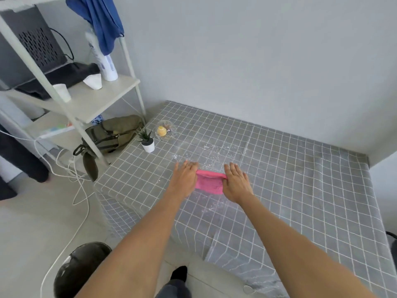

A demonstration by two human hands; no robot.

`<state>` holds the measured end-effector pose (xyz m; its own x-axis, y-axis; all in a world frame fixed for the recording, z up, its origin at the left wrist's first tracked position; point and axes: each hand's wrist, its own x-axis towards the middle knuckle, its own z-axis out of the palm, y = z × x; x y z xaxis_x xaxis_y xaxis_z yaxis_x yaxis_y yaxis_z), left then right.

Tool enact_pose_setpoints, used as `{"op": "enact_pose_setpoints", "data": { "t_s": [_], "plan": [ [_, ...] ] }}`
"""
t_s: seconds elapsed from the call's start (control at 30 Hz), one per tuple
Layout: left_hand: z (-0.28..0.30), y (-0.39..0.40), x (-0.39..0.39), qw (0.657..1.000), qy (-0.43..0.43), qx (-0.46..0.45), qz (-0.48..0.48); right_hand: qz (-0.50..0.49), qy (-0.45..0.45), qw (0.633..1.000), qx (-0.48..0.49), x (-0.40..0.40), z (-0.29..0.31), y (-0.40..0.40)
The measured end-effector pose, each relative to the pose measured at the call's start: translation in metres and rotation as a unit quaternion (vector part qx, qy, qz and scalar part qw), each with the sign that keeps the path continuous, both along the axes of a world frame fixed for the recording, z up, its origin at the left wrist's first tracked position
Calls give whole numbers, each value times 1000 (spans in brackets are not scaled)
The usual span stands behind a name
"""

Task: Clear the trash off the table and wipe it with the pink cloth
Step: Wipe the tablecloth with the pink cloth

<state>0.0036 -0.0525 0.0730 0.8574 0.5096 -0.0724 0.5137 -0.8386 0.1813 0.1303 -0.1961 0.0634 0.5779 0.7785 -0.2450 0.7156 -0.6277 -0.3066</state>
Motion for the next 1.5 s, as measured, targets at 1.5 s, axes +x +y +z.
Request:
{"op": "enact_pose_setpoints", "data": {
  "t_s": [1.5],
  "plan": [
    [-135,197,-60,998,28,-50,-25,-129,-24,991,-38,-46,-112,147]
  ]
}}
